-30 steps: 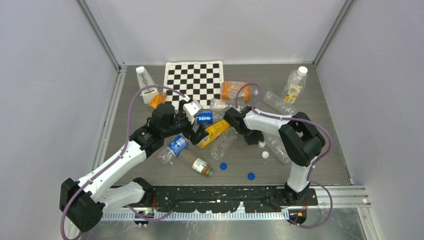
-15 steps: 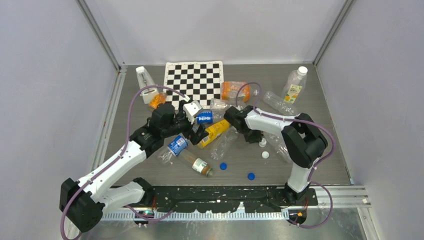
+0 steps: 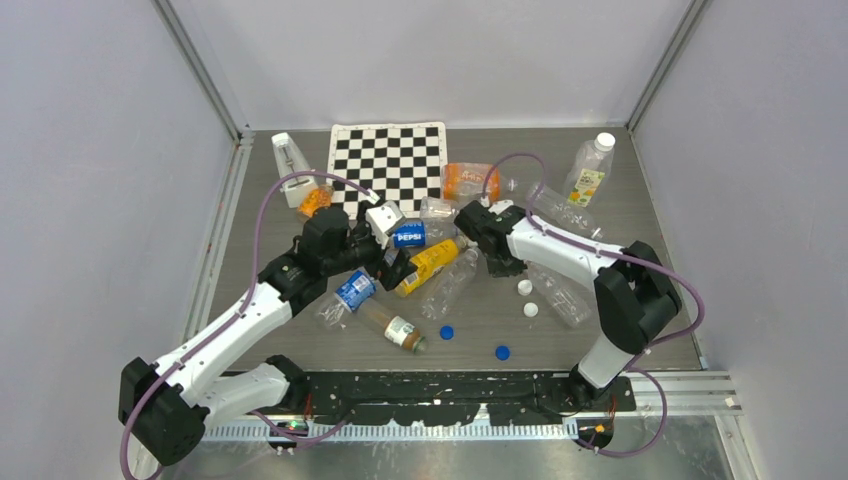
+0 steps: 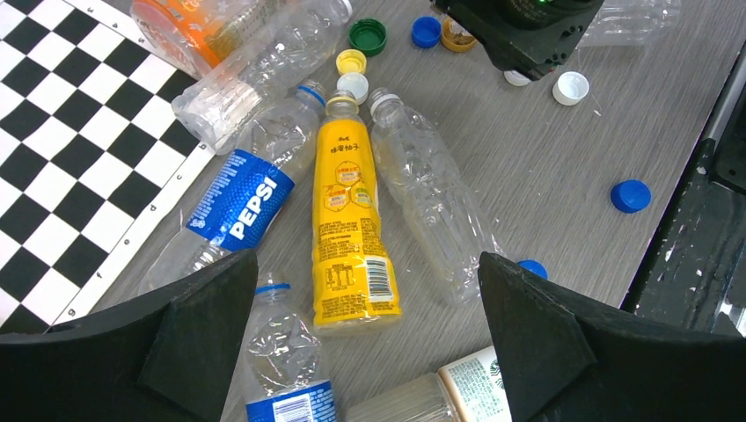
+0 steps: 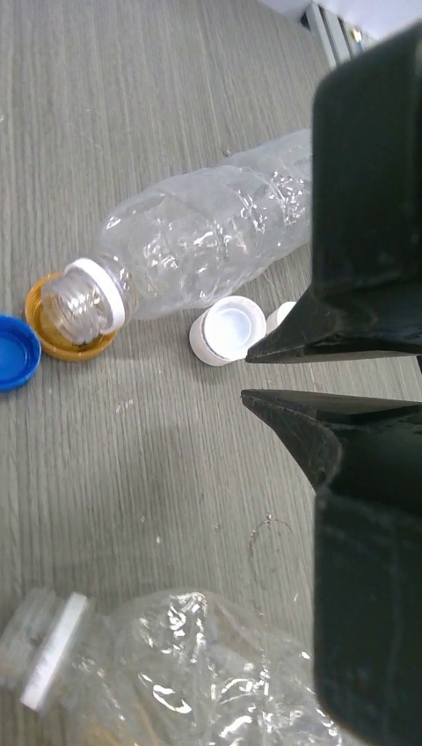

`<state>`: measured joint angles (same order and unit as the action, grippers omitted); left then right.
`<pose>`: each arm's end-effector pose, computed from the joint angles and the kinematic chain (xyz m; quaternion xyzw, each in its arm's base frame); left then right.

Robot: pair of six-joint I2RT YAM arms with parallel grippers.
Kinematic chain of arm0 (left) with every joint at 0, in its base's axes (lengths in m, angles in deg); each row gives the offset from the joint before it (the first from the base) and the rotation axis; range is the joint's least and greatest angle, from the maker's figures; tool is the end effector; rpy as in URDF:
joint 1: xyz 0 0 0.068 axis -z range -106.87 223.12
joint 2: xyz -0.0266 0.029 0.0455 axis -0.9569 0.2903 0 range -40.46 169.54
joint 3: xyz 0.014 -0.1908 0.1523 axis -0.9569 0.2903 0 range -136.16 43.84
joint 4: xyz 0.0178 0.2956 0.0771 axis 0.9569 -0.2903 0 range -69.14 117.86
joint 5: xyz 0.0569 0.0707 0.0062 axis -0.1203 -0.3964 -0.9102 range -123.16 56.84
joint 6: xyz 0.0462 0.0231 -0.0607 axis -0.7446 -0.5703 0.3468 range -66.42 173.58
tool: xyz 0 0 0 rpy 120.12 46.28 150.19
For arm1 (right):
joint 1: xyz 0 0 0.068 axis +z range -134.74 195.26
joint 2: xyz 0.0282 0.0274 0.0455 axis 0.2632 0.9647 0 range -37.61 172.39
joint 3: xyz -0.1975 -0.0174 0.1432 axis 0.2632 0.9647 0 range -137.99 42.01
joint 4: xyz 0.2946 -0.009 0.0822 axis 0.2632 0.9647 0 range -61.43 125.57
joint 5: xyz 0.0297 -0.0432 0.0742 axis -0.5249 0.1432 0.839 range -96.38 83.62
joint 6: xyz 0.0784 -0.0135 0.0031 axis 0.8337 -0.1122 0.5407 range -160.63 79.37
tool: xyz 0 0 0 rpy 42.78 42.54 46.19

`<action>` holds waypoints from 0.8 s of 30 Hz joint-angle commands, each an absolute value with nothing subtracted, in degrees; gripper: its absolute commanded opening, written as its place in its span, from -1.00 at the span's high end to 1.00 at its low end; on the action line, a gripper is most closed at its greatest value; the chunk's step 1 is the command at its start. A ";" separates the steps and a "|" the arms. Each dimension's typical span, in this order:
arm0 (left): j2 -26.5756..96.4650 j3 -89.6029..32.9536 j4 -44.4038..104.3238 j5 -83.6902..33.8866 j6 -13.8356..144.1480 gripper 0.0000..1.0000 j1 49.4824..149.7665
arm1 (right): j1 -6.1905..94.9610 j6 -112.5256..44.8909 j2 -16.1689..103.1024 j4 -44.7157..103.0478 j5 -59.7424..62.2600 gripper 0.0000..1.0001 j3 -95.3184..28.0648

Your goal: Screw on the bottle caps

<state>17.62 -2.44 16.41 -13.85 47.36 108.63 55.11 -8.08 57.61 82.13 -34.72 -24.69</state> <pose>0.2487 -0.2053 0.2569 0.3794 0.7364 -0.2727 0.4894 0.2857 0.1962 0.1275 -0.0447 0.9664 -0.1575 0.1982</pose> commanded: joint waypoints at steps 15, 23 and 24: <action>16.27 -2.04 17.40 -12.64 47.61 -0.99 108.37 | 41.38 13.58 39.79 70.59 -26.24 0.22 -6.48; 15.97 -1.99 17.32 -12.77 47.63 -0.99 108.36 | 40.03 22.35 37.78 64.58 -23.54 0.08 -0.53; 15.98 -1.95 17.31 -12.77 47.64 -0.99 108.37 | 39.95 22.94 37.39 63.43 -23.64 0.08 -0.09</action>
